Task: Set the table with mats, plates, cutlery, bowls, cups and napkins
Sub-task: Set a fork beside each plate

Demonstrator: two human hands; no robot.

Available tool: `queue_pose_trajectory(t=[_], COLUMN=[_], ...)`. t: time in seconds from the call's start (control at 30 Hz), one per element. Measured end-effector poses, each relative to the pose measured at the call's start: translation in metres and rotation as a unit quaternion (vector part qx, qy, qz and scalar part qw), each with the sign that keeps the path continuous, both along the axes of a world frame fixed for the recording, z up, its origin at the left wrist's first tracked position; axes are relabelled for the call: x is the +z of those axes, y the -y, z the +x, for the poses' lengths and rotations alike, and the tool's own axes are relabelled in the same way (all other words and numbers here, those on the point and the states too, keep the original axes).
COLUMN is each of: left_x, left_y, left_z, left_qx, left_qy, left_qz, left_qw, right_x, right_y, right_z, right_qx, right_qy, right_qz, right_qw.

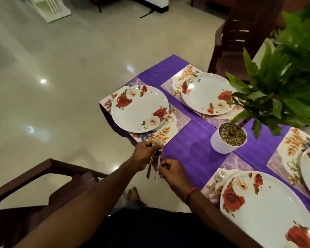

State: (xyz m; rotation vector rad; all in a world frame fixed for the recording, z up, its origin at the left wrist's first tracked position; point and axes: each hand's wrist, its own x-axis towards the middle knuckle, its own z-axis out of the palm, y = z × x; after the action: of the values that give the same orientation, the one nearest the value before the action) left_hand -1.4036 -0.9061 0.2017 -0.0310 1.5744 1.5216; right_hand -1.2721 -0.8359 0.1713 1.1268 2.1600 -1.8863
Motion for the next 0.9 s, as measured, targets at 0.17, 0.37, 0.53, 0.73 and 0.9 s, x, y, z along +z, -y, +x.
queue_pose_trajectory(t=[0.17, 0.37, 0.53, 0.73, 0.9], left_x=[0.011, 0.018, 0.023, 0.008, 0.007], left_y=[0.019, 0.035, 0.043, 0.051, 0.037], left_z=[-0.046, -0.120, -0.169, -0.209, -0.235], left_qx=[-0.032, -0.070, -0.050, -0.079, -0.089], left_qy=[0.018, -0.061, -0.069, -0.068, -0.090], left_qz=[0.002, -0.041, -0.030, -0.026, -0.040], left_qw=[0.999, 0.995, 0.996, 0.994, 0.991], right_x=[0.006, 0.015, 0.023, 0.028, 0.031], right_y=[0.013, 0.029, 0.041, 0.044, 0.021], right_z=[-0.042, -0.106, -0.151, -0.185, -0.205], right_qx=[-0.016, -0.021, -0.028, -0.031, -0.040], right_qy=[-0.010, -0.037, -0.053, -0.045, -0.028], right_qz=[-0.002, 0.017, 0.025, 0.038, 0.026], right_qw=[1.000, 0.999, 0.998, 0.998, 0.998])
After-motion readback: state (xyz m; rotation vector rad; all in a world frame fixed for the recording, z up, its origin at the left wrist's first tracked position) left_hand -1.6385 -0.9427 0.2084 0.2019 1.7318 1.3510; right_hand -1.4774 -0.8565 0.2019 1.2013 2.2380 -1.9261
